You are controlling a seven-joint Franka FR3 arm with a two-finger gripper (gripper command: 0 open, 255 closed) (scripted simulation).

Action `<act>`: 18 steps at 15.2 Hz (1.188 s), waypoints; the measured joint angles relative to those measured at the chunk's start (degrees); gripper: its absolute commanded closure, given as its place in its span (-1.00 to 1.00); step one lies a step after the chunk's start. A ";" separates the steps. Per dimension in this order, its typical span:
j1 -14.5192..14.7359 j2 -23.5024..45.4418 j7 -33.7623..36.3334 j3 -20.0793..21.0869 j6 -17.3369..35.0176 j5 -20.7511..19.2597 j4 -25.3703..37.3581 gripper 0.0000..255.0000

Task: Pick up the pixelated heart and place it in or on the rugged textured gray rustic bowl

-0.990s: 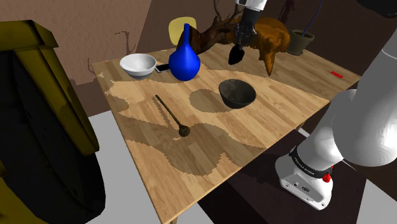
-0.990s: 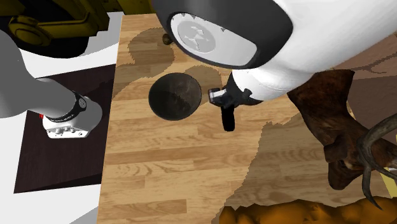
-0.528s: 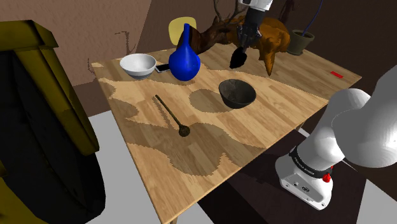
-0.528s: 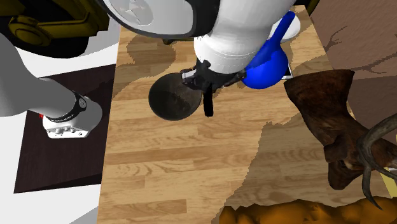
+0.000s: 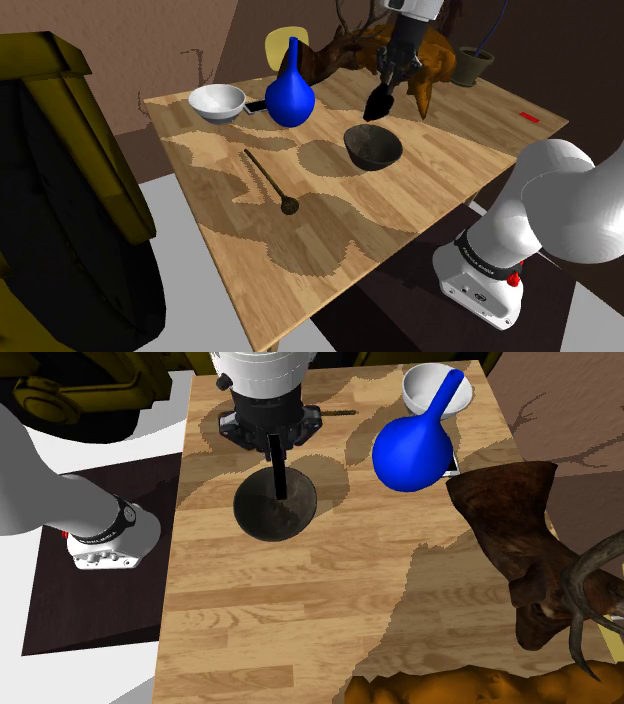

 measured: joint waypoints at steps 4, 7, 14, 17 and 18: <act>-0.60 -3.86 3.03 2.46 1.33 -1.05 -4.93 1.00; -0.71 -3.59 2.78 2.04 3.79 -1.24 -7.17 1.00; -0.42 -1.36 1.62 0.56 9.64 -0.98 -10.94 1.00; -0.29 -0.30 0.99 -0.15 12.37 -0.83 -12.70 1.00; -0.20 0.17 0.73 -0.43 13.18 -0.71 -13.09 1.00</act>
